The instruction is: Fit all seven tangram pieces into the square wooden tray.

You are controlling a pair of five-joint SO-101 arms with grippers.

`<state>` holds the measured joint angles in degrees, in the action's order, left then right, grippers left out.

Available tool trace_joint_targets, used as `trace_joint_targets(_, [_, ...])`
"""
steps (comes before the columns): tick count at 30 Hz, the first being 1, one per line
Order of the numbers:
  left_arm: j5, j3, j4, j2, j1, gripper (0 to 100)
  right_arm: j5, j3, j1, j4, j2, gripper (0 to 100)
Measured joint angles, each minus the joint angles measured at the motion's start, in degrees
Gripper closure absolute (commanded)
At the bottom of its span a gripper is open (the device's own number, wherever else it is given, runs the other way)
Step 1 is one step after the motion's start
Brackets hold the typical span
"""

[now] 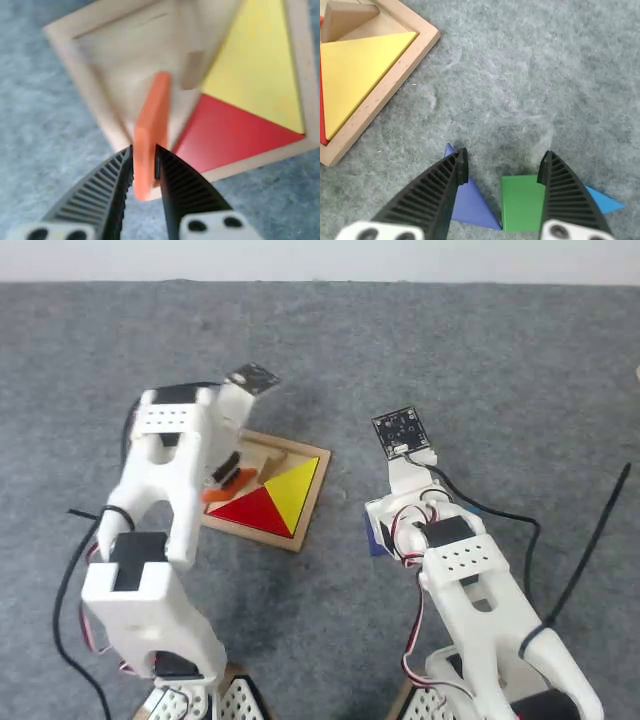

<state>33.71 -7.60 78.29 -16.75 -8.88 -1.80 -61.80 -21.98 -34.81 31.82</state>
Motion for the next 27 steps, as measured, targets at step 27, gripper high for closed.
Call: trace_joint_targets(27, [0.00, 0.00, -9.67, -4.92, -1.85, 93, 0.00, 0.00, -1.85, 0.00, -0.35, 75.7])
